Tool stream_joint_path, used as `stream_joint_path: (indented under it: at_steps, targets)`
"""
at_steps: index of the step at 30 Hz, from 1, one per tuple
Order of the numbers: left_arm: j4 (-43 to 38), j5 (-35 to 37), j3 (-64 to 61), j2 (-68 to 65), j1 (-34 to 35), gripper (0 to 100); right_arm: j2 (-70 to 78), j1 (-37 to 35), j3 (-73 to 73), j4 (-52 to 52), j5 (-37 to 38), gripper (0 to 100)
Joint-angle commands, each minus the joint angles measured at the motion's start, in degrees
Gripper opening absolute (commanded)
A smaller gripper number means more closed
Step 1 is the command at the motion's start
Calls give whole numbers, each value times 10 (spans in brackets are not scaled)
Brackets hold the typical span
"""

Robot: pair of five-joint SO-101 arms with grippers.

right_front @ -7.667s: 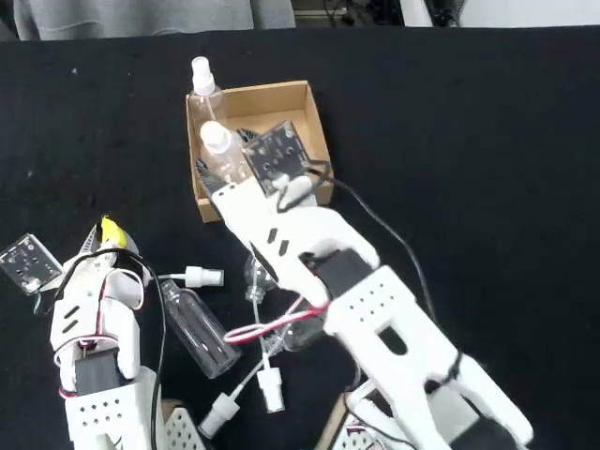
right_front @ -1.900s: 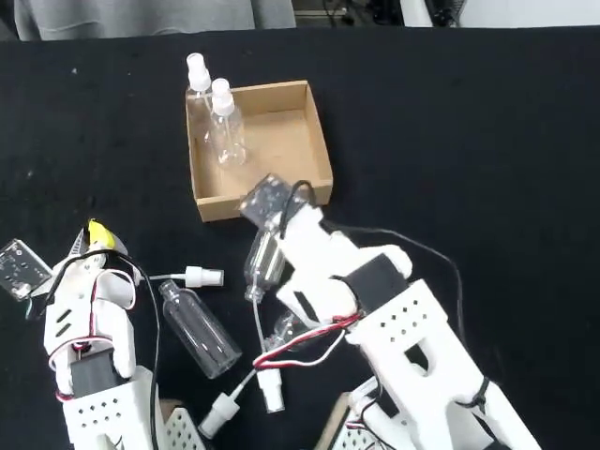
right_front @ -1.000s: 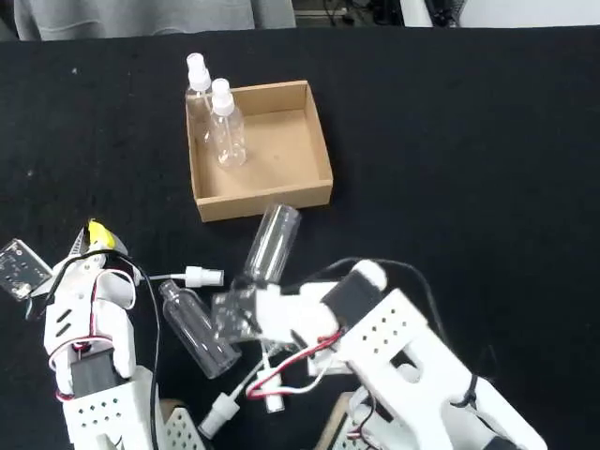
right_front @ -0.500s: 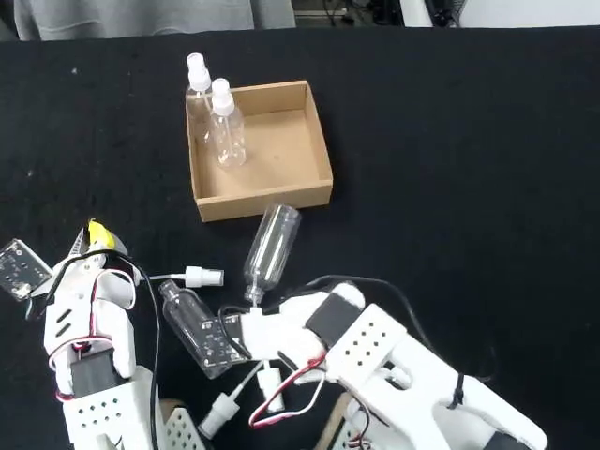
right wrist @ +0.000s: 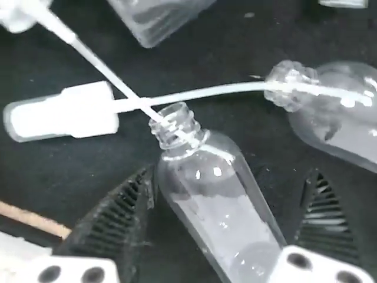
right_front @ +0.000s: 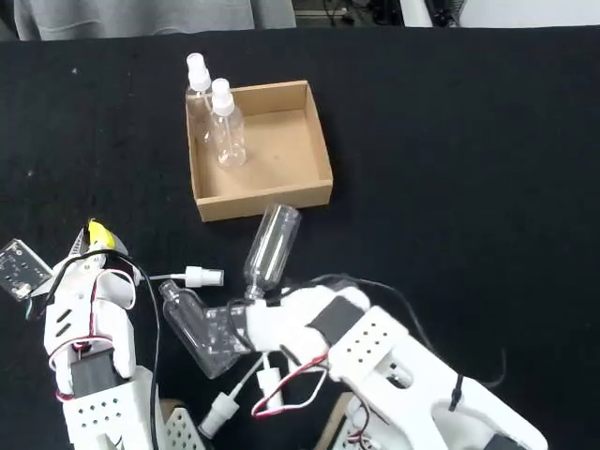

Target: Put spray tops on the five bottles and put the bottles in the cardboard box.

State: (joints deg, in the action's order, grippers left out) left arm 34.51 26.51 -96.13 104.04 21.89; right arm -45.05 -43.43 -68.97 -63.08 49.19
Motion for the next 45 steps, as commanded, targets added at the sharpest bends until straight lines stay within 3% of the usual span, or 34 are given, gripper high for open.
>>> stream_joint_path:
  at_steps: [1, 5, 9, 16, 28, 42, 45]
  targets:
    - [-9, -5, -13, 4, 4, 40, -14, 20, -3, 18, 7, 342]
    - [-9, -5, -13, 3, 4, 40, -14, 19, -24, 43, 7, 328]
    - [-9, -5, -13, 3, 5, 40, -14, 19, -40, 76, 7, 230]
    - [-9, -5, -13, 3, 6, 40, -15, 28, -29, 55, -18, 161]
    - [-9, -5, -13, 3, 7, 39, -15, 147, 13, 21, -55, 120]
    - [-9, -5, -13, 3, 7, 39, -15, 172, 16, 25, -246, 120]
    - [-9, -5, -13, 3, 7, 40, -15, 208, 21, 25, -256, 120]
